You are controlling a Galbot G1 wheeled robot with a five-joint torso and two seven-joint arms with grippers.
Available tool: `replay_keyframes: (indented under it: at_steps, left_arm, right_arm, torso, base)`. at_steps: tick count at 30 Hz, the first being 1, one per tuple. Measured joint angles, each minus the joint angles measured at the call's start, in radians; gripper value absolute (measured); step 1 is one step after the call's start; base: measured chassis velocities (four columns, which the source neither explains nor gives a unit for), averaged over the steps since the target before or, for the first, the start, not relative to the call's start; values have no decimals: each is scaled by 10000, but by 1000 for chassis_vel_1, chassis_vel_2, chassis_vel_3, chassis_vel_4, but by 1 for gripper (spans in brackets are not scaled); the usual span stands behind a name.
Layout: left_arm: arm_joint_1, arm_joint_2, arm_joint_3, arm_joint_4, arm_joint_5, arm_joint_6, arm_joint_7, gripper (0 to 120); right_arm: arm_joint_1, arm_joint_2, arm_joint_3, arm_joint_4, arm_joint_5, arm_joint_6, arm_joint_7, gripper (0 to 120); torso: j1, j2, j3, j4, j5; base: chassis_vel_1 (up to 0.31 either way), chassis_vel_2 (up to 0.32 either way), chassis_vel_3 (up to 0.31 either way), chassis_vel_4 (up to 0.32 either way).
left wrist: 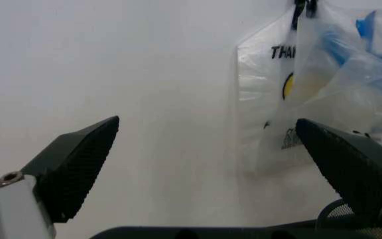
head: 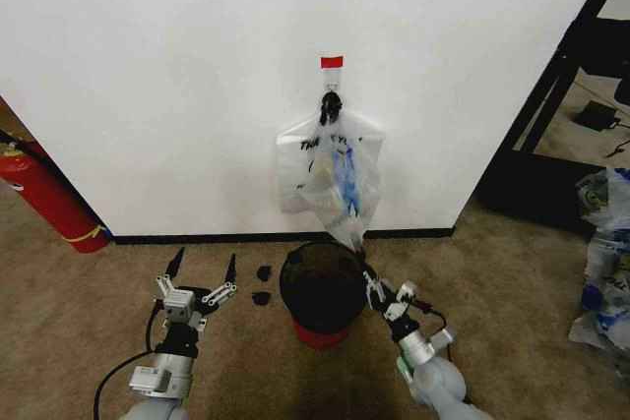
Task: Pick up the garbage bag from the wall and place it over the trash bin.
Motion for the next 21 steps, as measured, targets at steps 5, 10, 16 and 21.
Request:
replay_keyframes:
  at_steps: [5,10,16,21]
  left_arm:
    - [36,-20,-36,-6,7,-4,-3,100]
    - [20,-73,-43,-6,23,-5,-6,100]
    - [-7,-167,-27,58,102,-13,-9,100]
    - [-12,-187,-48,82,122,-24,-17,100]
  right_arm:
    - [55,-612,28,863,-1316,283,110,1]
    - [-57,-1418,652,1417,-2880,446,-971,11]
    - [-121,-2470,1461,2135,-3323,402,-2655,32]
    - [-32,-3273,1788,2986,-2629,-73,-3096,52]
  torso:
    - [0,0,0,1,2]
    - [0,0,0,-2,1]
    - [0,0,0,-2,-1]
    - [0,0,-1,-2,-1]
  base:
    - [0,0,0,0]
    - [0,0,0,0]
    - [0,0,0,0]
    - [0,0,0,0]
